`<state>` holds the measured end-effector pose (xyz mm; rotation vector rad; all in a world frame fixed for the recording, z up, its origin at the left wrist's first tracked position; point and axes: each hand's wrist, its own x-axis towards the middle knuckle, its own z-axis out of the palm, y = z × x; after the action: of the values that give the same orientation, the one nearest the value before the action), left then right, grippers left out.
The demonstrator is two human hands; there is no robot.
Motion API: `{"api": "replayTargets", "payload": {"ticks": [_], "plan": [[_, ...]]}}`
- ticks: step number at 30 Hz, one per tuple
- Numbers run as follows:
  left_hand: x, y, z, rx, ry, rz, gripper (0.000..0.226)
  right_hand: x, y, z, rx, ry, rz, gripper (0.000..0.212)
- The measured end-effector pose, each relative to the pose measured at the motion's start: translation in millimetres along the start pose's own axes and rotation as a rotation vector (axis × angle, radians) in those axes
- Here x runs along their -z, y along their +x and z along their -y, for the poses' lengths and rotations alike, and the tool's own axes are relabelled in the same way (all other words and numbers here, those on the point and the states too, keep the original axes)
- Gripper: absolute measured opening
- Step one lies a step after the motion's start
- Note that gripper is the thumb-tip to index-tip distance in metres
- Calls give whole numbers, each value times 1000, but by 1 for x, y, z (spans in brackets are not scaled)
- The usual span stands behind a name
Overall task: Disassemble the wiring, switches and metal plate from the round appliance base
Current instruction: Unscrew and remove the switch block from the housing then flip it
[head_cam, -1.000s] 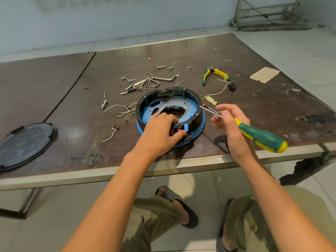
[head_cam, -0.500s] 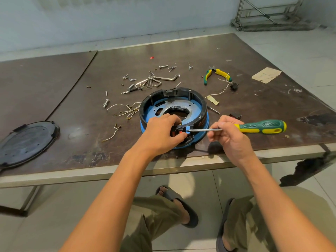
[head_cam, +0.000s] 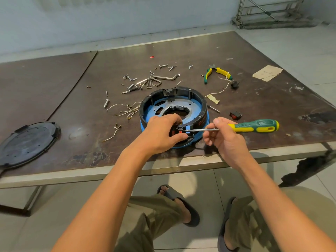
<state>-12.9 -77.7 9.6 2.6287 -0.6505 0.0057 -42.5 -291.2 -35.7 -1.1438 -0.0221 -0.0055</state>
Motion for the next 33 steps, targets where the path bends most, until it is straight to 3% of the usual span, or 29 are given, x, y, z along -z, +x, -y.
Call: {"api": "replayTargets", "payload": {"ticks": [4,13,19,25,33], "plan": [[2,0,2,-4,-4,27,44,-6,9,5,-210,21,-121,30],[3,1,2,11,-17,62,41,-20,24,23,-302,-131,-131,30],[8,2,3,18,-88,100,37,-27,8,8,-149,-168,-159,30],[2,-1,5,3,-60,52,48,-14,-1,-2,-14,17,-179,34],[3,0,2,-49,13,49,51,-15,2,-5,-30,38,-147,34]]}}
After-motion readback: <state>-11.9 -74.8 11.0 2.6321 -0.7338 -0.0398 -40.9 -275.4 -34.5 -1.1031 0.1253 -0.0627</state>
